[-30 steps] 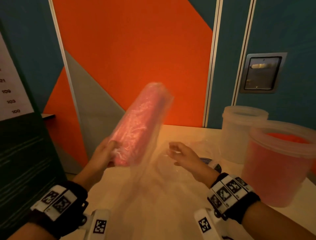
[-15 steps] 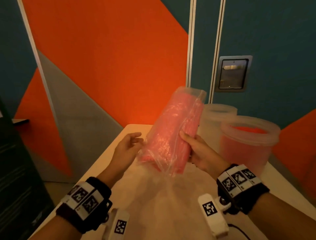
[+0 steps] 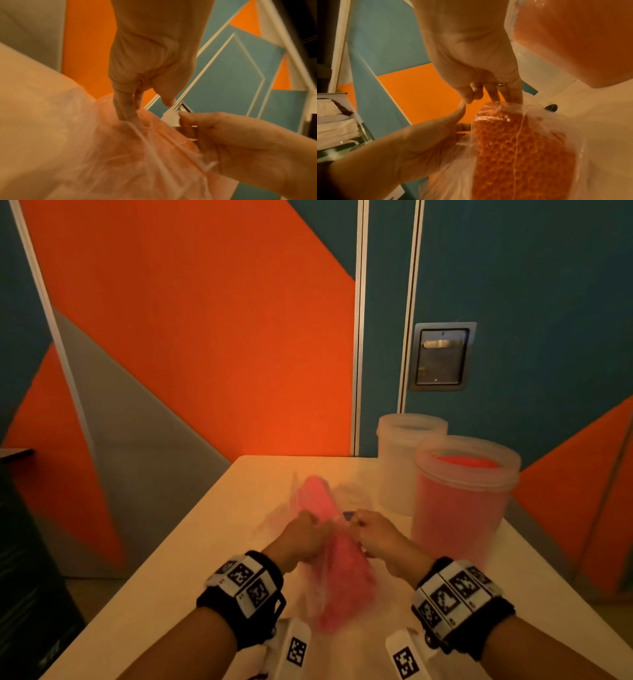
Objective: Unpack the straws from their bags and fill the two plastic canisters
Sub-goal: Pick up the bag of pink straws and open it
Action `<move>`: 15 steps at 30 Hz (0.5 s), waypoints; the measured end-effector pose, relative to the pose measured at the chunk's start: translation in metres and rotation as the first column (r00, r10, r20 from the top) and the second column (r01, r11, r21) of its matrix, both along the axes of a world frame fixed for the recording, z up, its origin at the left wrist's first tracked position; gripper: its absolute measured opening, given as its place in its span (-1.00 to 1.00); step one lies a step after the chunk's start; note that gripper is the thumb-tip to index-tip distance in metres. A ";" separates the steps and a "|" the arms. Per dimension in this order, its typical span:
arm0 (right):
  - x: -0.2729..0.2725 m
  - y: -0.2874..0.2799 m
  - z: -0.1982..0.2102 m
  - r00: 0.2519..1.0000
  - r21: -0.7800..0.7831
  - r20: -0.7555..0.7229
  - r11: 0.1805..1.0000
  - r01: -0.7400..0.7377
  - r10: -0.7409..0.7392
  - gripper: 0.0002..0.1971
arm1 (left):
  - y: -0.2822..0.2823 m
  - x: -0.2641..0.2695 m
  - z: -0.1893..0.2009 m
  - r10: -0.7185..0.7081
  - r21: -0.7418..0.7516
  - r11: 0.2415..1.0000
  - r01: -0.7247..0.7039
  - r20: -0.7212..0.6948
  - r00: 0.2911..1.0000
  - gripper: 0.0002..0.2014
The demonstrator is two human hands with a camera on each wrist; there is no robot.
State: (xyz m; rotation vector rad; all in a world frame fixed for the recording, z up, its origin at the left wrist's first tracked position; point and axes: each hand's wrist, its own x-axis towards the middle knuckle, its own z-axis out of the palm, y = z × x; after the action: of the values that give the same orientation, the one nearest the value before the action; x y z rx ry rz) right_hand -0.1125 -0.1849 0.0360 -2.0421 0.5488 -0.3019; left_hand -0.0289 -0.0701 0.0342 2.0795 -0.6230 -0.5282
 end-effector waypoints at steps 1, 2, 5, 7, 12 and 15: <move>-0.001 -0.002 -0.002 1.000 -0.018 -0.020 1.000 -0.003 0.002 -0.80 | 0.002 0.000 -0.006 0.010 -0.033 0.999 -0.011 -0.031 0.999 -0.66; -0.001 -0.003 -0.005 0.999 -0.051 -0.033 0.999 0.000 -0.002 -0.82 | 0.004 0.000 -0.010 0.019 -0.090 0.996 -0.027 -0.086 0.996 -0.75; -0.005 -0.001 -0.007 0.992 -0.390 -0.076 0.918 0.065 -0.102 -0.78 | 0.009 0.002 -0.015 0.016 -0.183 0.981 -0.066 -0.264 0.964 -0.78; -0.006 0.004 -0.010 0.993 -0.481 -0.095 0.876 0.017 -0.072 -0.72 | 0.012 0.002 -0.015 -0.021 -0.146 0.989 -0.019 -0.266 0.964 -0.76; -0.006 0.013 -0.017 0.981 -0.544 -0.191 0.835 -0.086 -0.023 -0.55 | 0.017 0.000 -0.015 -0.066 -0.138 0.990 0.029 -0.268 0.961 -0.75; -0.008 0.026 -0.016 0.980 -0.691 -0.196 0.707 -0.153 0.021 -0.68 | 0.019 0.001 -0.019 0.023 -0.121 0.991 -0.058 -0.270 0.962 -0.89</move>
State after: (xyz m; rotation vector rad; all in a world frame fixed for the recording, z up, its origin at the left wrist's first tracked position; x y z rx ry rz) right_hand -0.1206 -0.1587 0.0199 -2.8632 0.4767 -0.3051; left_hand -0.0282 -0.0510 0.0150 1.8549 -0.4425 -0.7139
